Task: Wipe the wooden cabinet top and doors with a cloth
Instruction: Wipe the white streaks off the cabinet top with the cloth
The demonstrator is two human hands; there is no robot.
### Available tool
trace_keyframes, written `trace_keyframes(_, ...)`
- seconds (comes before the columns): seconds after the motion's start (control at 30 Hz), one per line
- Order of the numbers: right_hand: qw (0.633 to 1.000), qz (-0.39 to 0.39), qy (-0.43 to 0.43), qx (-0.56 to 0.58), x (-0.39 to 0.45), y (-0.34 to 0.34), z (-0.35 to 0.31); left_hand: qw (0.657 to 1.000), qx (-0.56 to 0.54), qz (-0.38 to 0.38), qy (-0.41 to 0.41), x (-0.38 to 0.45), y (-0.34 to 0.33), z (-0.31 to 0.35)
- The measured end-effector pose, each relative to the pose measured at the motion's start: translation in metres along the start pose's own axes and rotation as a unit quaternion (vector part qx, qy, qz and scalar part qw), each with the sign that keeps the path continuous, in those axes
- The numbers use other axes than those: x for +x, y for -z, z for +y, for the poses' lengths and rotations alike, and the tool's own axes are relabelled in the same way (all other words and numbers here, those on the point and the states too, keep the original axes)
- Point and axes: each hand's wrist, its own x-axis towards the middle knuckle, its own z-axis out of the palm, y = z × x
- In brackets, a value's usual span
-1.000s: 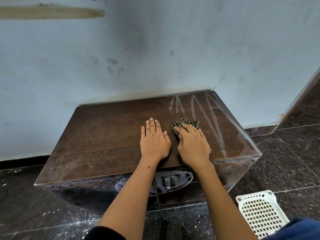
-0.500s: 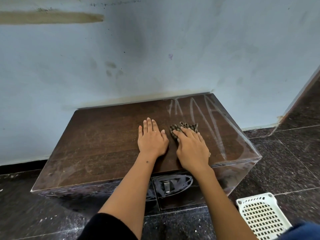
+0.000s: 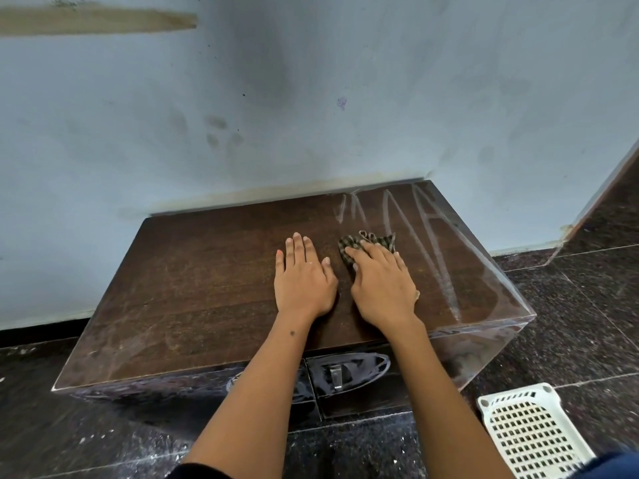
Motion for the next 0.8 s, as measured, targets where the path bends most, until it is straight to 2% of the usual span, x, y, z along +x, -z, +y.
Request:
trace_keyframes(0.23, 0.999, -0.051, -0.004, 0.006, 0.073, -0.001, -0.011, 1.0, -0.001, -0.005, 0.006, 0.0, 0.003, 0.002)
trace_keyframes(0.5, 1.0, 0.015, 0.01, 0.003, 0.025, -0.012, -0.007, 1.0, 0.002, 0.001, 0.003, 0.0, 0.002, 0.001)
trace_keyframes(0.7, 0.999, -0.05, -0.003, -0.003, 0.076, -0.001, -0.018, 1.0, -0.008, -0.006, 0.007, -0.001, 0.005, 0.003)
trace_keyframes(0.8, 0.999, -0.045, -0.013, -0.009, 0.075, -0.001, -0.022, 1.0, -0.01, -0.004, 0.007, -0.001, 0.005, 0.003)
